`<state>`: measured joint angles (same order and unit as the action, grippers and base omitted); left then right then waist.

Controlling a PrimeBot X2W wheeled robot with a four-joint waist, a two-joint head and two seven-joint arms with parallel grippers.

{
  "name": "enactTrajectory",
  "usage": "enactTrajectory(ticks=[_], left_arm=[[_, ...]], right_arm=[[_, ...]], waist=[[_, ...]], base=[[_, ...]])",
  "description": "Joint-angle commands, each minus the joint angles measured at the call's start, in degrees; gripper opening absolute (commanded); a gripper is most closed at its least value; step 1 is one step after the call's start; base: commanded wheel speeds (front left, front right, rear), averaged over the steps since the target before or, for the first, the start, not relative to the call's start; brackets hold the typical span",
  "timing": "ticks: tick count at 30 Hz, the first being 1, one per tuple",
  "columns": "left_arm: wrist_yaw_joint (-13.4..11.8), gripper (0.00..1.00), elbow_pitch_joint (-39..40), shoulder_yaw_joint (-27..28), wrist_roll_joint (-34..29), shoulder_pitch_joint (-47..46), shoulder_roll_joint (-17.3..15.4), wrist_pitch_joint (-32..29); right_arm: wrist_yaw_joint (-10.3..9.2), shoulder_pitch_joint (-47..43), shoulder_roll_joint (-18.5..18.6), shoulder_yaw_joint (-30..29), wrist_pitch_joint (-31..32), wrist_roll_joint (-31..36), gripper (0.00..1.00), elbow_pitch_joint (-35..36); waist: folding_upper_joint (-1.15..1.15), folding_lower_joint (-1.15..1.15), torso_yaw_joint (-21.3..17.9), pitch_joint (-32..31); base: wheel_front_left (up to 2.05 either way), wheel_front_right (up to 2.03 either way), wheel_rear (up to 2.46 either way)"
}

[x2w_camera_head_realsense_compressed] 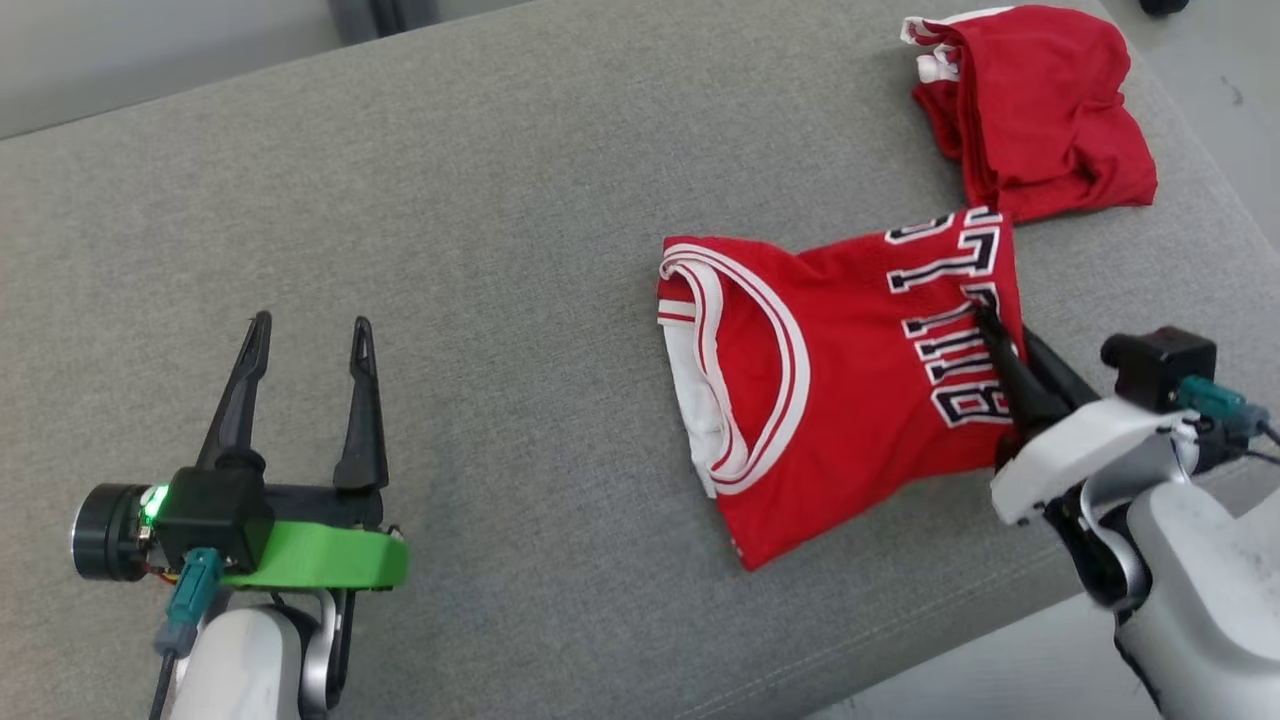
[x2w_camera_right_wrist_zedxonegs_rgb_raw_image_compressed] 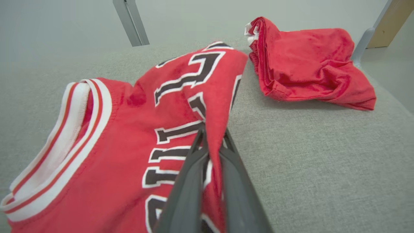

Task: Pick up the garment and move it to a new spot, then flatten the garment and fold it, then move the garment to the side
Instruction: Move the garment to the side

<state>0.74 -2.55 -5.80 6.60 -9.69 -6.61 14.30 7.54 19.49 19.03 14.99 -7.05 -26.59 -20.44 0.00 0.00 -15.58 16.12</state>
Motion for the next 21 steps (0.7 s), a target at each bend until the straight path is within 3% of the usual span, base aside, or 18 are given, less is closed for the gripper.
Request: enactTrajectory(ticks=[1, 6, 10, 16, 21], left_arm=[[0.3, 1.00, 0.5, -0.3, -0.4, -1.8, -0.8, -0.3], [1.3, 1.00, 2.3, -1.9, -1.5, -6.0, -1.4, -1.0], [2.4, 1.00, 3.4, -3.9, -2.5, -10.4, -1.2, -1.1], [3.4, 1.00, 4.7, -6.9, -3.9, -16.0, -0.9, -0.5], [3.8, 1.00, 5.2, -8.2, -4.3, -17.9, -0.9, -0.2]], right_arm=[[-0.12, 3.4, 0.7, -0.3, -0.8, -0.4, 0.00, -0.1], [-0.12, 13.5, 3.9, -2.0, -1.2, -1.5, 0.00, -2.0], [-0.12, 20.4, 9.1, -5.9, -2.0, -1.9, 0.00, -4.6], [-0.11, 25.4, 15.5, -14.1, -1.5, -1.8, 0.00, -8.3], [-0.11, 27.3, 17.6, -19.3, -1.1, -2.0, 0.00, -13.7]], waist=[[0.00, 0.00, -0.5, 3.8], [0.00, 0.00, 2.4, 10.4], [0.00, 0.00, 5.5, 16.1], [0.00, 0.00, 8.1, 21.7], [0.00, 0.00, 8.4, 23.7]], base=[[0.00, 0.00, 0.00], [0.00, 0.00, 0.00], [0.00, 0.00, 0.00], [0.00, 0.00, 0.00], [0.00, 0.00, 0.00]])
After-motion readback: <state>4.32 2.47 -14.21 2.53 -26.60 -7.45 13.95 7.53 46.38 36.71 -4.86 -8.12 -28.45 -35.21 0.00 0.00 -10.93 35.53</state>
